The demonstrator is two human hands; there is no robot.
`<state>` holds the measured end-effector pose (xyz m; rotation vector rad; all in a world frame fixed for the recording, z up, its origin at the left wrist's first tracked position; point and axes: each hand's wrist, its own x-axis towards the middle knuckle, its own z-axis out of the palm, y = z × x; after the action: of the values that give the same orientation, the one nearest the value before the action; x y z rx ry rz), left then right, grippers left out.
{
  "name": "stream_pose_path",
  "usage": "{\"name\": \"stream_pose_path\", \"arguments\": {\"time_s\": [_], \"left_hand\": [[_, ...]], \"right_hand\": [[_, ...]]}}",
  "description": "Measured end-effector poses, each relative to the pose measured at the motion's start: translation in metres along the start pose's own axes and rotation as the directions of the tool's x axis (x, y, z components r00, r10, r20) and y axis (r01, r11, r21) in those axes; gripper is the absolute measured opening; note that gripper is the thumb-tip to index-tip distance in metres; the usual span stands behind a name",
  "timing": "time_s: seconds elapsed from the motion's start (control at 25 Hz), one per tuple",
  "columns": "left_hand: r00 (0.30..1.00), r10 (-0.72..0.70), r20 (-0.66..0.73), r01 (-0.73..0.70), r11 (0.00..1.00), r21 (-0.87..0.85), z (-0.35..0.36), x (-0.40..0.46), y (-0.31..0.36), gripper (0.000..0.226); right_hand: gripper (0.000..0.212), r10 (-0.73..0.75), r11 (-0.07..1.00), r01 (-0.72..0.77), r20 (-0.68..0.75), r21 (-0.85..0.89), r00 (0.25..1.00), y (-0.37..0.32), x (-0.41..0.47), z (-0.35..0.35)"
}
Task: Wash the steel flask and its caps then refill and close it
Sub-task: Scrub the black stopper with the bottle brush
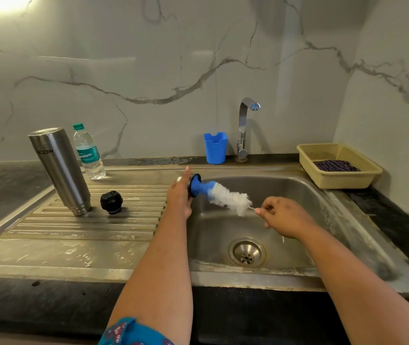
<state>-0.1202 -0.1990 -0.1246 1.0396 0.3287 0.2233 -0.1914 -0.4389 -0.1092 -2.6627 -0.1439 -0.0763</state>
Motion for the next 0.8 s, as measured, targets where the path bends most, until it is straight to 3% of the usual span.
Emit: {"name": "stream_pose_path", "arguments": {"time_s": [0.04, 0.08, 0.12, 0.16, 0.2, 0.24, 0.32, 0.44, 0.52, 0.64, 0.68, 0.72, 0.76, 0.8], "left_hand": [[1.000, 0.009, -0.003, -0.010, 1.000, -0.021, 0.001, 0.001, 0.000, 0.028], [1.000, 0.019, 0.021, -0.018, 0.999, -0.043, 0.001, 0.000, 0.001, 0.030], [0.997, 0.025, 0.072, -0.019, 0.997, -0.079, 0.001, -0.001, 0.004, 0.033], [0.990, 0.030, 0.135, -0.011, 0.990, -0.138, 0.002, -0.003, 0.008, 0.035], [0.981, 0.030, 0.191, 0.012, 0.977, -0.214, 0.003, -0.005, 0.012, 0.034], [0.973, 0.028, 0.228, 0.037, 0.960, -0.276, 0.004, -0.008, 0.015, 0.031], [0.978, 0.013, 0.208, 0.056, 0.946, -0.320, 0.003, -0.008, 0.017, 0.035], [0.992, -0.016, 0.124, 0.057, 0.941, -0.334, -0.001, -0.006, 0.013, 0.051], [0.993, -0.050, 0.107, 0.083, 0.941, -0.328, -0.003, -0.006, 0.012, 0.050], [0.990, -0.109, 0.090, 0.127, 0.965, -0.230, -0.001, -0.009, 0.011, 0.050], [0.990, -0.115, 0.084, 0.129, 0.972, -0.198, 0.000, -0.010, 0.010, 0.052], [0.991, -0.110, 0.082, 0.123, 0.976, -0.181, 0.001, -0.011, 0.010, 0.054], [0.991, -0.098, 0.091, 0.114, 0.975, -0.190, 0.001, -0.011, 0.011, 0.055], [0.990, -0.090, 0.111, 0.113, 0.968, -0.223, 0.000, -0.012, 0.012, 0.051]], "right_hand": [[0.027, -0.005, 0.999, 0.005, -0.012, -0.040, 1.000, 0.000, 0.002, 0.000], [0.031, 0.020, 0.999, -0.022, 0.051, 0.044, 0.999, 0.001, 0.003, -0.002], [0.034, 0.072, 0.964, -0.119, 0.197, 0.240, 0.978, 0.002, 0.003, -0.005], [0.035, 0.095, 0.827, -0.304, 0.416, 0.473, 0.904, 0.001, 0.001, -0.009], [0.035, 0.056, 0.654, -0.463, 0.572, 0.598, 0.818, 0.000, -0.003, -0.011], [0.035, 0.014, 0.553, -0.534, 0.634, 0.640, 0.773, 0.000, -0.006, -0.012], [0.033, 0.008, 0.612, -0.455, 0.570, 0.647, 0.822, -0.001, -0.008, -0.010], [0.028, 0.018, 0.855, -0.107, 0.176, 0.508, 0.984, -0.005, -0.008, -0.003], [0.023, -0.032, 0.954, 0.056, -0.086, 0.295, 0.996, -0.002, -0.006, -0.006], [0.020, -0.084, 0.995, 0.062, -0.343, -0.076, 0.935, 0.000, -0.004, -0.017], [0.022, -0.061, 0.994, 0.025, -0.334, -0.110, 0.941, 0.000, -0.003, -0.018], [0.027, 0.004, 1.000, -0.010, -0.239, -0.026, 0.971, -0.001, -0.001, -0.018], [0.034, 0.098, 0.980, -0.089, -0.041, 0.180, 0.994, -0.003, -0.001, -0.016], [0.039, 0.164, 0.870, -0.247, 0.222, 0.426, 0.961, -0.007, -0.006, -0.014]]}}
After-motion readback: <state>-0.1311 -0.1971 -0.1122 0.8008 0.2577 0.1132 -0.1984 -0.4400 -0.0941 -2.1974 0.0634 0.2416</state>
